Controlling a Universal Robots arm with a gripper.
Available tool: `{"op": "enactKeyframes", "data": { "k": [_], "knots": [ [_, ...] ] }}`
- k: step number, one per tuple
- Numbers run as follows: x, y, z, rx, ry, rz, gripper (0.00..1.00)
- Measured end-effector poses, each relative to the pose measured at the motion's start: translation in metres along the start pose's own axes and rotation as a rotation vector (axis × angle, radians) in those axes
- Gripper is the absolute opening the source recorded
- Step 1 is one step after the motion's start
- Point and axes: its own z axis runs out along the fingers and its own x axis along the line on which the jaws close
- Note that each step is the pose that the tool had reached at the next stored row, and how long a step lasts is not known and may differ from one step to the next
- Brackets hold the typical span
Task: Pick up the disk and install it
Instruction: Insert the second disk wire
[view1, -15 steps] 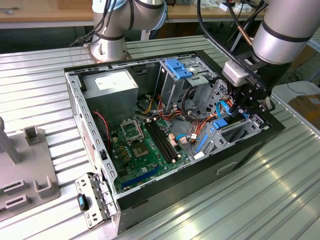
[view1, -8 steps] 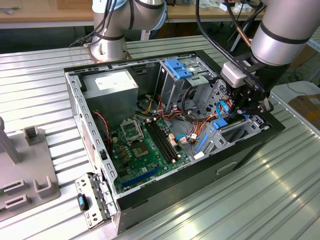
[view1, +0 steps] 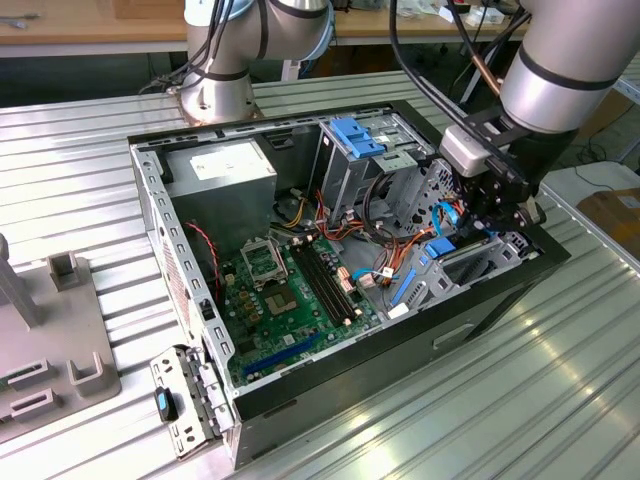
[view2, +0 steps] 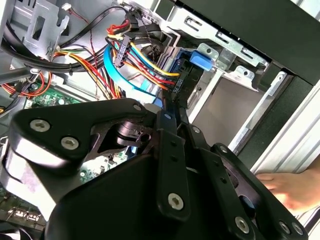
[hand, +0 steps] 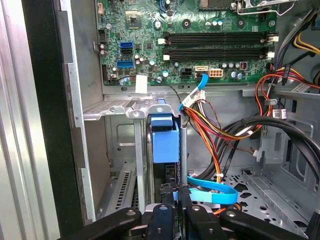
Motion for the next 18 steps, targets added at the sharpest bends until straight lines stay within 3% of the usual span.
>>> {"op": "enactKeyframes", "data": {
  "k": [16, 18],
  "knots": [
    [0.0000, -0.0005, -0.0024, 0.0002, 0.0005, 0.012, 0.16],
    [0.0000, -0.0004, -0.0022, 0.0001, -0.0029, 0.013, 0.16]
  ]
}}
